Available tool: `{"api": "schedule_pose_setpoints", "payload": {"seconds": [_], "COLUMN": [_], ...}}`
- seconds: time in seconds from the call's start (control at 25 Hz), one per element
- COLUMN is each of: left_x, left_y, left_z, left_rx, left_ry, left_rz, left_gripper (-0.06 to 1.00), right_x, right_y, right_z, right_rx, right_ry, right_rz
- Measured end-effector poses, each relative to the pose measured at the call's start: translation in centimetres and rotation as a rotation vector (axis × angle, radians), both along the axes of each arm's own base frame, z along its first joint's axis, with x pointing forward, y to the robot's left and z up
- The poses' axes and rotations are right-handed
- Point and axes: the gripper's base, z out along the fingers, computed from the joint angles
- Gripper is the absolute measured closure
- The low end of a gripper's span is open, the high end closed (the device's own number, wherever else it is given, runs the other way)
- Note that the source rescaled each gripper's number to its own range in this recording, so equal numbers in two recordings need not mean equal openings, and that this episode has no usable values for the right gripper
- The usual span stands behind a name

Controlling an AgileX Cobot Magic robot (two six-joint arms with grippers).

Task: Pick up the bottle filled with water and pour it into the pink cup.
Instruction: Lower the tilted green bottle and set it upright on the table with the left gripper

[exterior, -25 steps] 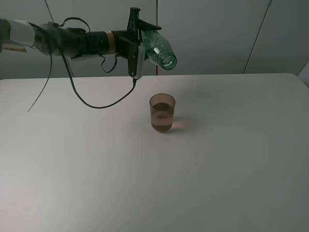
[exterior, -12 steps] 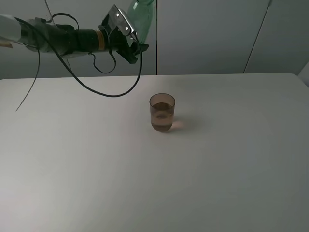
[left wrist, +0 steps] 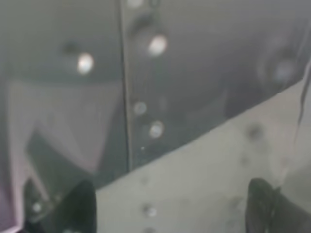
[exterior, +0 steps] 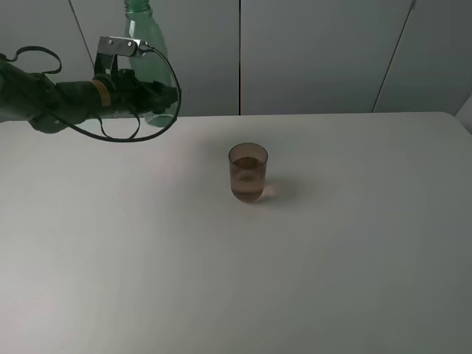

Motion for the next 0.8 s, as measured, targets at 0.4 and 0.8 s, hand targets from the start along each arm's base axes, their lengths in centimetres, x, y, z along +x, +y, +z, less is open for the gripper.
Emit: {"api": "schedule_pose_setpoints", "payload": {"seconds": [0.4,0.8], "left_x": [-6.3,-8.2], "left_y": [6.2,9.3], "left_z": [-3.4,-3.9], "left_rx": [0.116,0.203], "left_ry": [-0.068,-0.127], "left_rz": [0.173,0.256], "left_gripper": [0.94,0.94], "right_x": [0.0,0.0], "right_y": [0.0,0.0], "right_z": [0.0,0.0], "right_rx": [0.000,0.000], "right_ry": [0.000,0.000], "right_rz": [0.000,0.000]}}
